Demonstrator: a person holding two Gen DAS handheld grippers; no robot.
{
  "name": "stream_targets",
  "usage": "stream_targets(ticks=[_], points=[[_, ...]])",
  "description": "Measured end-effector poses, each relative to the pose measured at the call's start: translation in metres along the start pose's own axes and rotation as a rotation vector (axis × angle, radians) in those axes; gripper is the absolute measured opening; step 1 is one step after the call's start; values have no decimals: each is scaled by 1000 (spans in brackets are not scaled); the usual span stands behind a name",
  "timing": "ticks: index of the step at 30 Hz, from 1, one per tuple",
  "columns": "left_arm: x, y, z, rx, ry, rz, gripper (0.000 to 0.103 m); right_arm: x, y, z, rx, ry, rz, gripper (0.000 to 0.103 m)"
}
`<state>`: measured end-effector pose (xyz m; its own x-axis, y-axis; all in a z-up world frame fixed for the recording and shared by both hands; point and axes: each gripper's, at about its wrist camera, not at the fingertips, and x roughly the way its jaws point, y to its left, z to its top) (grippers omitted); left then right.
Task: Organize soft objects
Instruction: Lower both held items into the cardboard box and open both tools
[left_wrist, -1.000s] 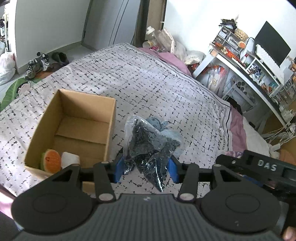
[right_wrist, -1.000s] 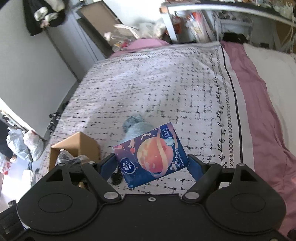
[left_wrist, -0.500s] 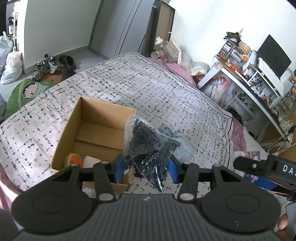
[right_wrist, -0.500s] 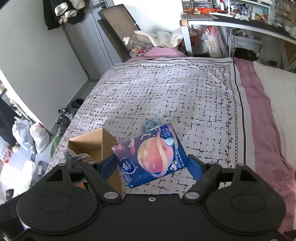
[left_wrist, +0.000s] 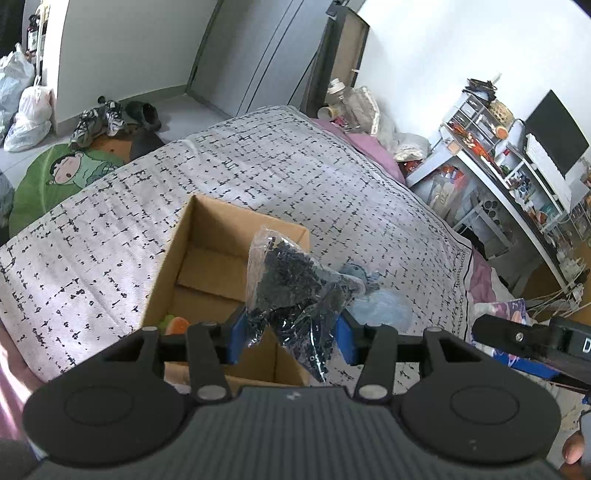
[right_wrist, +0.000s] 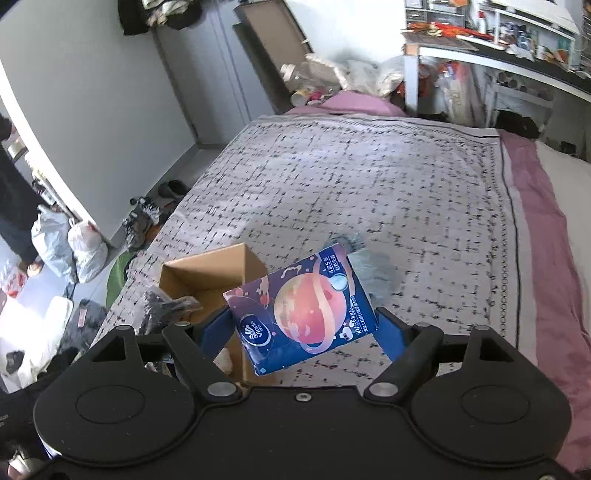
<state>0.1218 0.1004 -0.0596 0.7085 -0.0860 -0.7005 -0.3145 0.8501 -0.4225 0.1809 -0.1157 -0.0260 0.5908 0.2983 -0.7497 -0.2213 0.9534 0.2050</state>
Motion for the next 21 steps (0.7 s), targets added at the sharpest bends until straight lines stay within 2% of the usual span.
stream_targets(ticks=[11, 17, 21], points=[[38, 44, 9, -75, 42, -4, 49, 45, 43, -2, -57, 74, 5, 79], [60, 61, 11, -102, 74, -3, 49, 68, 55, -2, -68, 108, 30, 79], [67, 67, 15, -113, 81, 0, 53, 85, 59, -4, -76, 135, 34, 79]])
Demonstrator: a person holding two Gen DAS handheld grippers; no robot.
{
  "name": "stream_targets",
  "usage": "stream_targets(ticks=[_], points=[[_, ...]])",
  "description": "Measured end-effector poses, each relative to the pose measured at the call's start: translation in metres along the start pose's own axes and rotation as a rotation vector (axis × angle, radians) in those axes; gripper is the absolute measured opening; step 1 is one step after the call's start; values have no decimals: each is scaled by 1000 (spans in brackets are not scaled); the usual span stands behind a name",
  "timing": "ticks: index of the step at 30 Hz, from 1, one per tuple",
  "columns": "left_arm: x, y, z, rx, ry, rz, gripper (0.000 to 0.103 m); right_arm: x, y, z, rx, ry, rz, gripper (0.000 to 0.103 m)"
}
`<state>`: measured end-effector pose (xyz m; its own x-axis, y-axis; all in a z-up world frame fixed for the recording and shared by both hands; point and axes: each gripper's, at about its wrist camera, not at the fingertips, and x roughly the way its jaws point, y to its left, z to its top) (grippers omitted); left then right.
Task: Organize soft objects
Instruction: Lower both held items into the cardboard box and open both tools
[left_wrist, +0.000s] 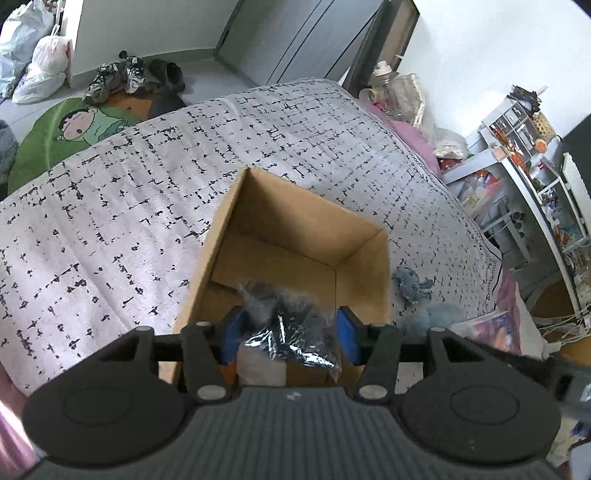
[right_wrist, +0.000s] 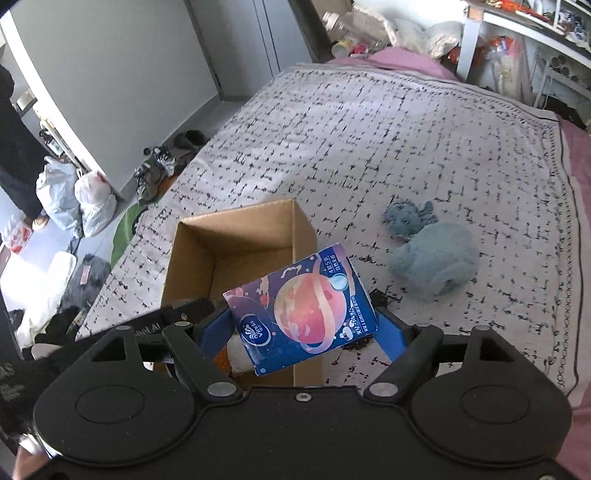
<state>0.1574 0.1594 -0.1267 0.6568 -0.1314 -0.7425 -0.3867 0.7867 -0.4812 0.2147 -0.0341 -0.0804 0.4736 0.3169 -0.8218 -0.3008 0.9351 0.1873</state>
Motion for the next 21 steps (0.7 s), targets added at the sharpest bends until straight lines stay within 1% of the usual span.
stream_targets(ticks=[1, 4, 7, 10, 13, 16, 19, 21], points=[[1, 2, 2, -8, 5, -12, 56, 4, 1, 0, -3, 6, 4, 79], [3, 8, 7, -49, 23, -17, 57, 14, 5, 0, -11, 23, 25, 79], [-2, 8, 9, -32, 3, -4, 58, 22, 7, -3, -19, 44, 44, 79], [-4, 9, 12, -32, 4, -12, 58, 29, 7, -3, -18, 67, 72, 80], [-4, 9, 14, -33, 0, -1, 58, 32, 9, -4, -19, 77, 99, 81], [-4, 9, 14, -35, 5, 6, 58, 30, 13, -4, -32, 86, 139, 92], [-6, 8, 15, -31, 10, 21, 58, 24, 8, -3, -30, 66, 120, 92], [-8, 4, 14, -23, 14, 36, 58, 22, 0, -2, 0, 64, 113, 92]])
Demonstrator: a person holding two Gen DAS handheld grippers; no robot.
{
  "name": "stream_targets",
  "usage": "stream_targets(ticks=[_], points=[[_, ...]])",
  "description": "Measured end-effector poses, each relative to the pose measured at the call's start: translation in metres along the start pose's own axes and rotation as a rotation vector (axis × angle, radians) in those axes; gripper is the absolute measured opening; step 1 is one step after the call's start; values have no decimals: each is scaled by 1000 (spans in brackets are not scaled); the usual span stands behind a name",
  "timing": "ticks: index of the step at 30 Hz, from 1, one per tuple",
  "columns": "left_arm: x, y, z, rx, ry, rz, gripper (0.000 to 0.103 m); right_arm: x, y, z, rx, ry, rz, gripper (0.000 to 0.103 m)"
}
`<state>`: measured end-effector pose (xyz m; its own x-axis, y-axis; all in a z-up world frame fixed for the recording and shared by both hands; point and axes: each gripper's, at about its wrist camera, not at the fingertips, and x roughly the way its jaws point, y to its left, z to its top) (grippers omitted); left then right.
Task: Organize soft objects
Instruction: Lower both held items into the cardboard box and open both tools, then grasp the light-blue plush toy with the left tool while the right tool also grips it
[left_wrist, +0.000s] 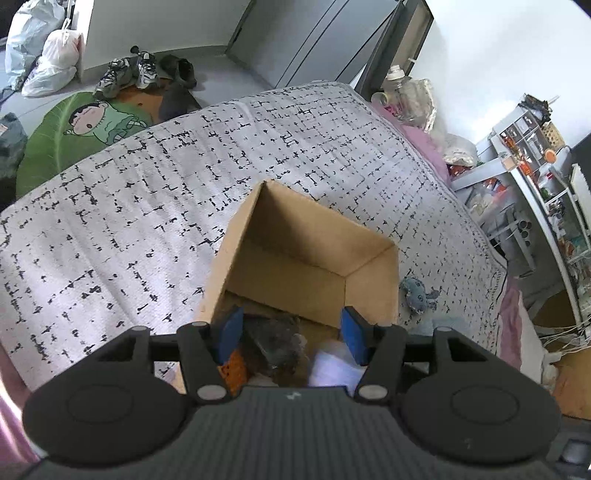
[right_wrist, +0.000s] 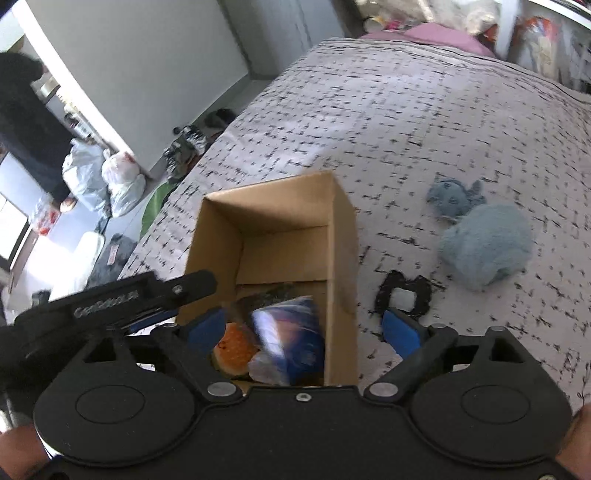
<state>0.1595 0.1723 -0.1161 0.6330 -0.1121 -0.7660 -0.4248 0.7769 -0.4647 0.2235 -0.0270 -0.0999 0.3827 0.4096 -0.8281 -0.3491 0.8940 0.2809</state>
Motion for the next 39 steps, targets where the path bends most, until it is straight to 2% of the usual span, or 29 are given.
stream_targets(ticks=[5, 10, 15, 19, 28, 39], points=[[-8, -13, -6, 40, 23, 50, 58, -16, -24, -2, 79, -12, 0, 92], [-14, -26, -10, 54, 41, 67, 58, -39, -50, 3, 128, -35, -31, 92], [-21, -45, -18, 72, 22, 55, 71, -61, -73, 9, 150, -68, -43, 92], [-25, -63, -24, 99, 12, 43, 72, -73, -91, 9, 155, -84, -52, 92], [-20, -97, -36, 142, 9, 36, 72, -82, -128, 9, 190, -104, -48, 92], [-8, -146, -46, 232, -40, 25, 72, -66, -182, 3, 311, -130, -1, 88]])
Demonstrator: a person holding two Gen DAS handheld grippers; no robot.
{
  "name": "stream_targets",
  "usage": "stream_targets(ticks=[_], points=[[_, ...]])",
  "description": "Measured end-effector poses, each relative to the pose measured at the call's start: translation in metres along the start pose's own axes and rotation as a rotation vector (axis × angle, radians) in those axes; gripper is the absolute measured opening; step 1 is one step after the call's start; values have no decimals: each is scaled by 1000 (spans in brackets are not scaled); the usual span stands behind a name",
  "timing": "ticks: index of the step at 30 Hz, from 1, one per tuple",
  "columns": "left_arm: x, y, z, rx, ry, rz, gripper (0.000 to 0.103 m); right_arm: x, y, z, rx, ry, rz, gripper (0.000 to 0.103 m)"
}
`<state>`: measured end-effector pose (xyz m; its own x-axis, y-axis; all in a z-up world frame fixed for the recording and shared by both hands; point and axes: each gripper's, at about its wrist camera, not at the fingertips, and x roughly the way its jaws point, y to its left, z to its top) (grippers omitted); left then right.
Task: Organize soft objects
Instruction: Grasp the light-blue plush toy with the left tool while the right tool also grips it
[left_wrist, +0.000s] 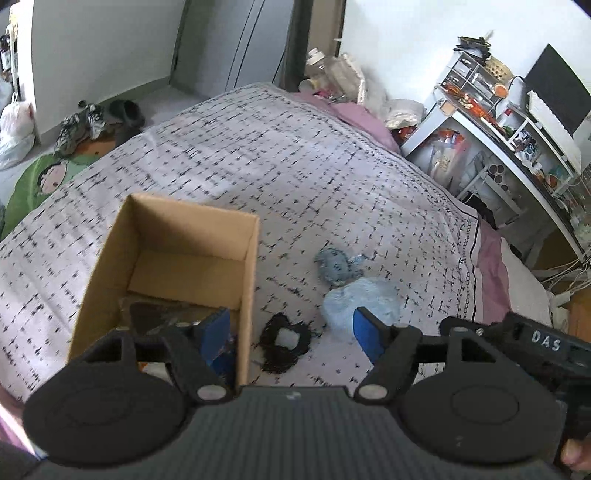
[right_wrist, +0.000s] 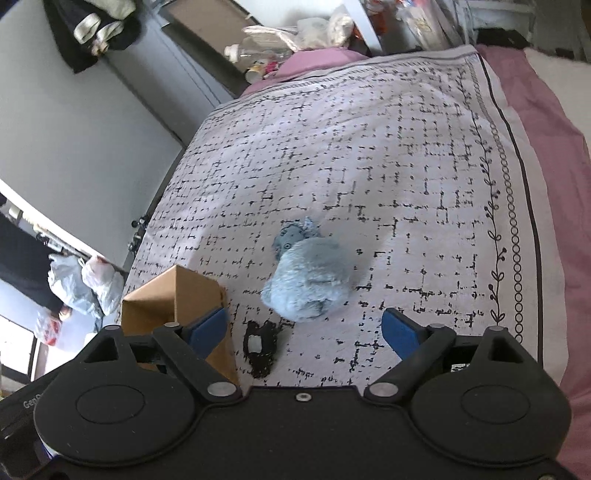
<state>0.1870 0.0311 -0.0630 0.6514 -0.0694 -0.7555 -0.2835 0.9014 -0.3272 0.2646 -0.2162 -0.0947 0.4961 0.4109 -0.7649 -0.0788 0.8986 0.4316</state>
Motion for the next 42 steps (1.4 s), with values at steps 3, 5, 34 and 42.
stream_targets(ticks=[3, 5, 34, 42], points=[[10, -10, 0, -5, 3, -12, 69, 5, -13, 2, 34, 2, 17, 78], [18, -16, 0, -8, 12, -15, 68, 9, -20, 3, 52, 4, 31, 65], [121, -80, 10, -35, 96, -25, 21, 52, -83, 26, 277, 39, 186, 37], [134, -85, -1, -54, 140, -42, 20, 59, -87, 28, 299, 35, 193, 37]])
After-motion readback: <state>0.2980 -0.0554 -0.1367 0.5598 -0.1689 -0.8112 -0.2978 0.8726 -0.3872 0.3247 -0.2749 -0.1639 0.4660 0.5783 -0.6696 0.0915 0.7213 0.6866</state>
